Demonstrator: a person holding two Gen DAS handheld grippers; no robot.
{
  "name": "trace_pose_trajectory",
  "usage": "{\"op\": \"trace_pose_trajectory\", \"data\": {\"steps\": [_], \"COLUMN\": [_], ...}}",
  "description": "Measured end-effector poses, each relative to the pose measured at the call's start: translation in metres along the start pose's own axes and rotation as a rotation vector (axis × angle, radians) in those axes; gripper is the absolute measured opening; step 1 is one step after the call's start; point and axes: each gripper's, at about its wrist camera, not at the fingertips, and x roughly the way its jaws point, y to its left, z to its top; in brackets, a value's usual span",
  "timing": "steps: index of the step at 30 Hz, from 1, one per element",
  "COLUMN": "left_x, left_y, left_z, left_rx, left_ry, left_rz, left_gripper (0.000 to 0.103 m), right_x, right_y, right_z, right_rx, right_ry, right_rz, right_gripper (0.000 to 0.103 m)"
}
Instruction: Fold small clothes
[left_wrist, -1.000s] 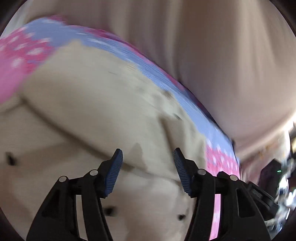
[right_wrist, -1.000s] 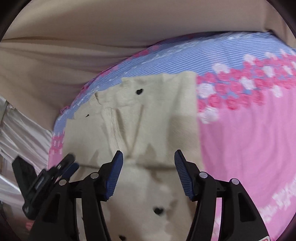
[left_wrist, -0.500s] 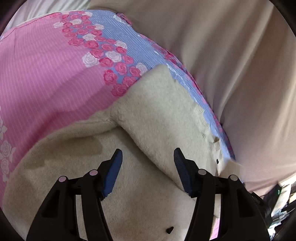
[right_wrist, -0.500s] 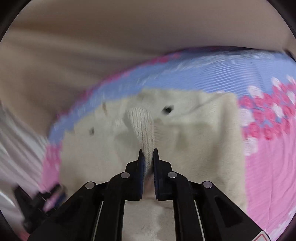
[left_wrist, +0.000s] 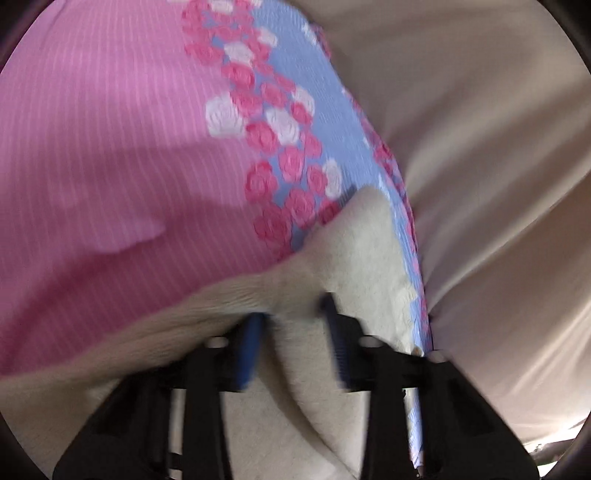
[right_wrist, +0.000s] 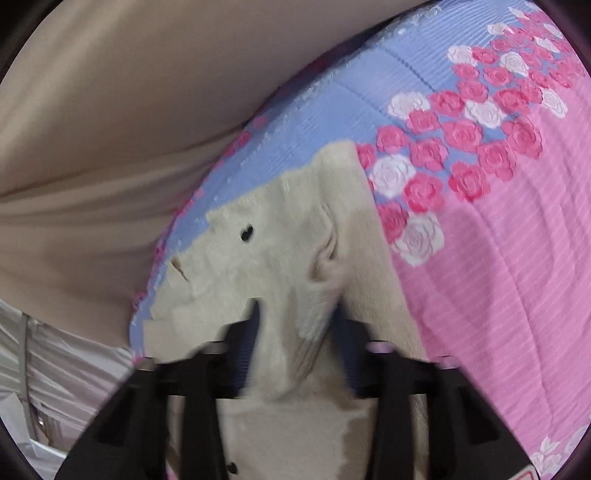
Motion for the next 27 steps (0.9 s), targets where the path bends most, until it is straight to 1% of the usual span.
{"op": "trace_pose_trajectory", "data": {"steps": [1,2,3,4,6,7,8,9,10,11,12,13,14,15,16,17,19,20,22,23,24,26,27], "left_x": [-0.001,0.000,0.003,0.005,0.004,0.004,0.004,0.004,0.004,0.005,0.005,0.008,0.008,0.008,0.012,0.013,0.013,0.013,0.013,0.013,0.014,0.014,0.015], "left_y": [0.003,0.005,0.008,0.010,0.010,0.008,0.006,0.007,0.007,0.008,0.008,0.008,0.008,0.009,0.008,0.008,0.010,0.009,0.009,0.009,0.009,0.010,0.010], "left_z": [0.000,0.000,-0.002,-0.002,-0.005,-0.006,-0.006,-0.006,-0.006,-0.004,-0.003,-0.002,-0.001,-0.001,0.001,0.003,0.005,0.006,0.007,0.007,0.008,0.010,0.011], "left_rx": [0.004,0.010,0.022,0.028,0.041,0.052,0.059,0.059,0.060,0.062,0.066,0.070,0.075,0.079,0.079,0.076,0.076,0.085,0.105,0.114,0.121,0.137,0.145], "left_ry": [0.001,0.010,0.018,0.017,0.013,0.013,0.016,0.021,0.026,0.029,0.036,0.040,0.044,0.050,0.053,0.058,0.068,0.076,0.089,0.094,0.101,0.119,0.126], "left_rz": [0.001,0.012,0.038,0.042,0.039,0.047,0.052,0.052,0.049,0.047,0.043,0.042,0.040,0.036,0.033,0.028,0.023,0.022,0.024,0.024,0.023,0.012,0.006], "left_gripper": [0.020,0.020,0.017,0.016,0.015,0.015,0.016,0.016,0.016,0.016,0.016,0.017,0.017,0.017,0.017,0.017,0.017,0.017,0.017,0.017,0.017,0.017,0.018], "right_x": [-0.007,-0.014,-0.015,-0.011,0.001,0.002,-0.002,-0.010,-0.021,-0.032,-0.046,-0.053,-0.054,-0.048,-0.029,-0.009,0.045,0.070,0.127,0.150,0.176,0.216,0.227], "right_y": [0.002,0.000,-0.004,-0.013,-0.034,-0.041,-0.041,-0.035,-0.027,-0.018,-0.003,0.014,0.041,0.068,0.106,0.136,0.202,0.227,0.273,0.288,0.304,0.323,0.327], "right_z": [0.003,0.006,0.008,0.007,0.004,0.001,-0.001,-0.003,-0.005,-0.007,-0.010,-0.012,-0.015,-0.015,-0.018,-0.021,-0.034,-0.039,-0.055,-0.062,-0.069,-0.078,-0.081], "right_rx": [-0.006,-0.020,-0.043,-0.048,-0.012,0.002,0.010,0.004,-0.007,-0.019,-0.047,-0.091,-0.179,-0.271,-0.382,-0.454,-0.596,-0.649,-0.746,-0.779,-0.816,-0.861,-0.864], "right_ry": [-0.030,-0.052,-0.059,-0.042,0.002,0.010,0.000,-0.018,-0.055,-0.102,-0.160,-0.197,-0.215,-0.198,-0.134,-0.074,0.050,0.096,0.195,0.230,0.260,0.304,0.327], "right_rz": [0.006,0.002,-0.038,-0.091,-0.138,-0.125,-0.122,-0.161,-0.245,-0.316,-0.336,-0.331,-0.309,-0.267,-0.207,-0.159,-0.049,-0.025,0.010,0.015,0.009,-0.030,-0.036], "right_gripper": [0.007,0.007,0.007,0.007,0.006,0.006,0.011,0.018,0.026,0.026,0.026,0.026,0.029,0.033,0.044,0.051,0.051,0.051,0.051,0.051,0.051,0.052,0.053]}}
